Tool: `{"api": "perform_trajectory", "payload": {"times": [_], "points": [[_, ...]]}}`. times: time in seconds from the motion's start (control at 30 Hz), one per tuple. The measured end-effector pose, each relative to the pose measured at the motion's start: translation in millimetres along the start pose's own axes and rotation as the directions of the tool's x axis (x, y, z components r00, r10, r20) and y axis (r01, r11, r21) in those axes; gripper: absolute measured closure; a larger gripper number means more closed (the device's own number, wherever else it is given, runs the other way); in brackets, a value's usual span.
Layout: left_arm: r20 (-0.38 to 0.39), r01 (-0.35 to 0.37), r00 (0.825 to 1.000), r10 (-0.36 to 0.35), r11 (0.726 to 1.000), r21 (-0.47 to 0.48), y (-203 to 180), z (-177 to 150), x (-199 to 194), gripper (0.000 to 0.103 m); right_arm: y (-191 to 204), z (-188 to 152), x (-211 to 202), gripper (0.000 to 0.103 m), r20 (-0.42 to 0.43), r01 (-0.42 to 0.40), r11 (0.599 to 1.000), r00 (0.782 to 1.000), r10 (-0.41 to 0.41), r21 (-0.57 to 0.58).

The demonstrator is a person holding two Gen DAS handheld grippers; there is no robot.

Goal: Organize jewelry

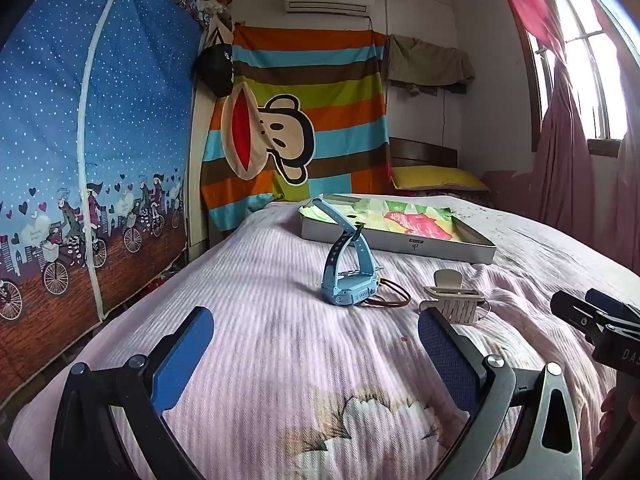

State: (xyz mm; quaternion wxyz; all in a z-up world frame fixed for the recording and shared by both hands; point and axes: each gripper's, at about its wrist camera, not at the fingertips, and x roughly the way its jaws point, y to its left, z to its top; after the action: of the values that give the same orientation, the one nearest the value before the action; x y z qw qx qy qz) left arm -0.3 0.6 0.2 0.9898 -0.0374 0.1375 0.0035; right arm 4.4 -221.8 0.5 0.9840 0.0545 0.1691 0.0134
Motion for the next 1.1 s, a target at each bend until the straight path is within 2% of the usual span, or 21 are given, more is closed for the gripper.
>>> {"api": "perform_trajectory", "payload": {"times": [1.1], "points": [[0.002,-0.001,1.0,0.001,1.0,0.002,1.1,-0.8,-3.3,0.0,-1.3,0.5,0.9,0.001,-0.002,0.004,1.0,1.0,-0.004,-0.001]]}}
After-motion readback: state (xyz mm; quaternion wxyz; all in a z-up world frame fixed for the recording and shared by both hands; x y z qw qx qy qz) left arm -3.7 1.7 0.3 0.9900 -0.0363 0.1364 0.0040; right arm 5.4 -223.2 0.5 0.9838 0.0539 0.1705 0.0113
